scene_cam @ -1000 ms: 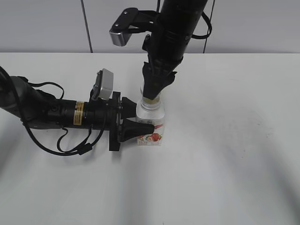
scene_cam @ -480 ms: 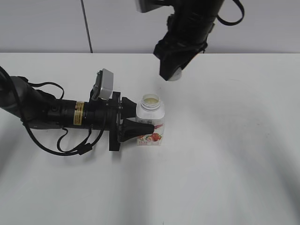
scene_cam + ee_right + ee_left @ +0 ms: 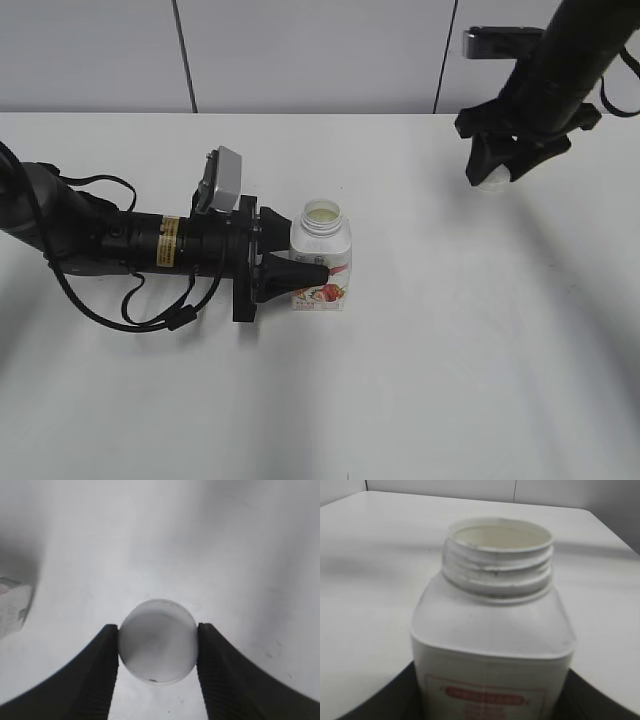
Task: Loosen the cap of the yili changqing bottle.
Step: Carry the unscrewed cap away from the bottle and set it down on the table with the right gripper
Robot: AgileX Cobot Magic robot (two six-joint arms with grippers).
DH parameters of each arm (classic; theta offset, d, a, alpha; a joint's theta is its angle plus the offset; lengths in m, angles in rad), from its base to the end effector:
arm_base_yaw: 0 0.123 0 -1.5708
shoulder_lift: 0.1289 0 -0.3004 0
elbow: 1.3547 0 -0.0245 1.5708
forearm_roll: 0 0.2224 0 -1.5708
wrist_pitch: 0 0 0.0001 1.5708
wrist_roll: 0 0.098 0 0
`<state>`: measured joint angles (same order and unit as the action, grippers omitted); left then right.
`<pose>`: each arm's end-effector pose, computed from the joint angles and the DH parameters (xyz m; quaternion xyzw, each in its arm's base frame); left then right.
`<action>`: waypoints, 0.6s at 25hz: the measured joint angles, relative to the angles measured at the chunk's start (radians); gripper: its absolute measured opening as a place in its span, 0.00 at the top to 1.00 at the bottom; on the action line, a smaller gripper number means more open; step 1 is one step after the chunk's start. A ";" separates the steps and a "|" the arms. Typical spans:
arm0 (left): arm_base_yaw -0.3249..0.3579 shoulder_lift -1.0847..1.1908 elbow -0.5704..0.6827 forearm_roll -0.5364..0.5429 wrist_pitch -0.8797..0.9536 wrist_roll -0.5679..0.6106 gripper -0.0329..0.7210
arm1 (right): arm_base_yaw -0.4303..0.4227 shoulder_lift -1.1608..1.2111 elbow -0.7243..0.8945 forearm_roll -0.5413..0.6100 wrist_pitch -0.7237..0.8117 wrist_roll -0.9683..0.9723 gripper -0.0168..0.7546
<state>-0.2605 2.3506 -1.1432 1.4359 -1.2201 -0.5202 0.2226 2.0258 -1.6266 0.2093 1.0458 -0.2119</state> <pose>0.3453 -0.1864 0.0931 0.5392 0.5800 -0.4408 0.4225 0.3921 0.1068 0.2346 -0.1717 0.9748 0.0960 0.1052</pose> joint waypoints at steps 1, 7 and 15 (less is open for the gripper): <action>0.000 0.000 0.000 0.000 0.000 0.000 0.47 | -0.018 0.000 0.026 0.001 -0.026 0.006 0.48; 0.000 0.000 0.000 0.000 0.000 0.000 0.47 | -0.100 0.000 0.181 0.002 -0.160 0.015 0.48; 0.000 0.000 0.000 -0.002 0.000 -0.001 0.47 | -0.196 0.000 0.308 0.008 -0.236 0.054 0.48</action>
<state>-0.2605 2.3506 -1.1432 1.4342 -1.2201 -0.5211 0.0263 2.0258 -1.3187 0.2170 0.8102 -0.1580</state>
